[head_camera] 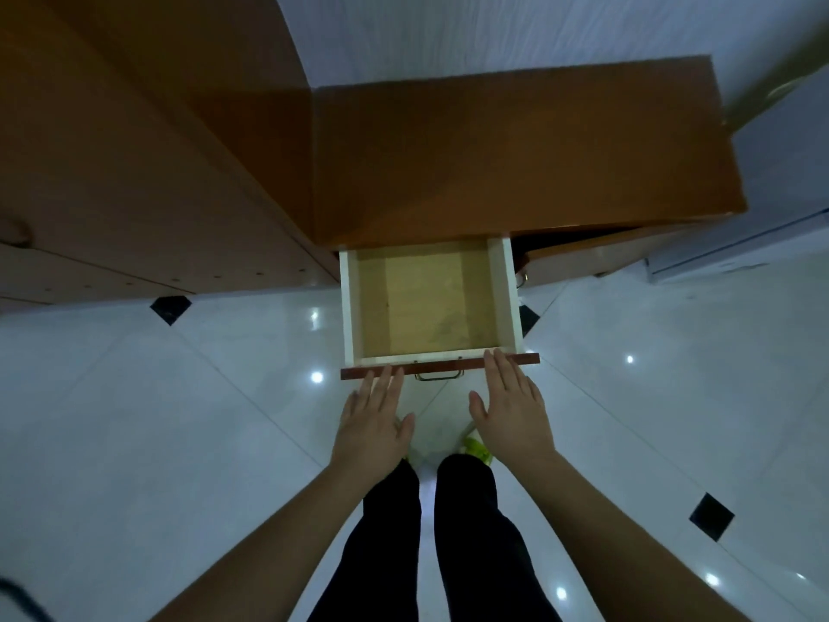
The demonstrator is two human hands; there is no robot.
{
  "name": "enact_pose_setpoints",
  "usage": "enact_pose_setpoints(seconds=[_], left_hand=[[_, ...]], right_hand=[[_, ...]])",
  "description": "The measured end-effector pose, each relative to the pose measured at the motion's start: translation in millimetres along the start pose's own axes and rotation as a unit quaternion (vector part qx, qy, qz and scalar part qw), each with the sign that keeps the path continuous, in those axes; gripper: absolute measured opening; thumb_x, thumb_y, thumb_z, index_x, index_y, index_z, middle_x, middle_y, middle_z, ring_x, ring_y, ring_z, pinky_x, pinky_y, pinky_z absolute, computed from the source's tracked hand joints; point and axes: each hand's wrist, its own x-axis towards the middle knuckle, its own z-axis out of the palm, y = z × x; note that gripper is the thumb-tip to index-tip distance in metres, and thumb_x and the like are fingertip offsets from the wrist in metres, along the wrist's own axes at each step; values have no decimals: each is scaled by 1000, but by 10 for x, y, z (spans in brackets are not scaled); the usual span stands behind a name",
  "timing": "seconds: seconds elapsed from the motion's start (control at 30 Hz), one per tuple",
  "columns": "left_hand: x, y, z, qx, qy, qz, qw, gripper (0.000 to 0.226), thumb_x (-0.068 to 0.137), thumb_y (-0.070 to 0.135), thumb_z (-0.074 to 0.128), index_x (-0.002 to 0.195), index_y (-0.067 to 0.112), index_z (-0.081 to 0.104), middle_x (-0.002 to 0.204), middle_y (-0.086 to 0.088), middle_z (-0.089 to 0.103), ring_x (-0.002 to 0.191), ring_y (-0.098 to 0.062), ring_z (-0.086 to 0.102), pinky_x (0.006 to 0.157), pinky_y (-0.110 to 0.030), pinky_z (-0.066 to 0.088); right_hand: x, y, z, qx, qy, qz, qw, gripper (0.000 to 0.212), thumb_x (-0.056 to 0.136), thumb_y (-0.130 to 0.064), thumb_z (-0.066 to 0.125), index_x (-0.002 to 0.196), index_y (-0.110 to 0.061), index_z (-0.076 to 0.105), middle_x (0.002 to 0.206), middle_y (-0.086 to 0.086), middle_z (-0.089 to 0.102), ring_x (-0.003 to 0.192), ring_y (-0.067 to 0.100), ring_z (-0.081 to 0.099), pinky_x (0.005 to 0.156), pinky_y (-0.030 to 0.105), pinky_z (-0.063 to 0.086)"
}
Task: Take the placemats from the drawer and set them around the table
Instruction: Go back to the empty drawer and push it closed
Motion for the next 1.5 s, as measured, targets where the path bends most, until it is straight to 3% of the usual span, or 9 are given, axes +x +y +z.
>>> enact_pose_setpoints(seconds=[0.17,0.27,0.33,0.4,0.5,0.67,0.8,1.17,1.5], left_hand=[[398,-115,126,-342,-6,-155,927,47,104,39,43,148,21,40,154,-1,40,119,-8,47,99,-21,32],[641,-269,137,-587,-13,-355,727,35,104,38,43,125,14,57,137,-13,56,106,-22,57,93,-32,43],[742,-373,165,-707,-15,-399,584,51,103,46,45,140,11,47,140,-16,53,118,-30,57,104,-42,43],[799,-484,190,-780,-9,-387,491,64,102,50,42,151,9,33,149,-15,46,134,-32,48,112,-45,36],[863,-554,203,-837,10,-360,412,69,103,48,38,153,2,26,153,-18,40,140,-31,41,115,-43,32],[893,-558,200,-860,44,-350,369,67,104,48,32,154,3,26,154,-20,38,142,-32,39,118,-45,27],[965,-554,170,-867,56,-342,358,69,104,49,31,154,2,24,154,-21,37,141,-34,39,118,-45,28],[1337,-654,54,-865,59,-304,396,67,104,54,28,152,8,33,150,-16,45,139,-32,43,114,-46,31],[1750,-708,-231,-867,76,-262,417,68,105,54,24,149,5,35,145,-18,50,138,-32,45,116,-46,31]], right_hand=[[370,49,308,264,-27,157,951,64,102,-30,47,156,-11,17,158,10,32,142,25,34,112,30,28],[590,40,448,459,-52,321,827,57,101,-25,48,152,-11,26,150,10,41,138,29,40,104,31,34],[734,83,488,571,-61,367,732,44,101,-27,47,142,-10,41,138,9,49,132,29,45,98,32,42],[852,102,507,632,-41,379,675,39,102,-23,46,138,-9,48,141,14,50,132,29,47,104,34,41],[935,73,526,650,-24,407,641,41,102,-15,44,139,1,46,148,21,44,139,34,41,110,39,36],[1020,50,524,703,18,462,541,32,99,-13,49,131,-12,50,111,8,59,101,19,60,81,26,45],[1120,11,404,761,2,434,481,45,100,-20,46,142,-4,44,148,7,46,138,19,43,114,31,30],[1427,5,252,842,20,356,406,53,106,-33,31,150,-3,32,150,12,43,142,22,38,122,37,19],[1893,26,105,865,3,302,400,58,104,-35,35,152,-3,29,152,14,42,142,23,37,122,38,18]])
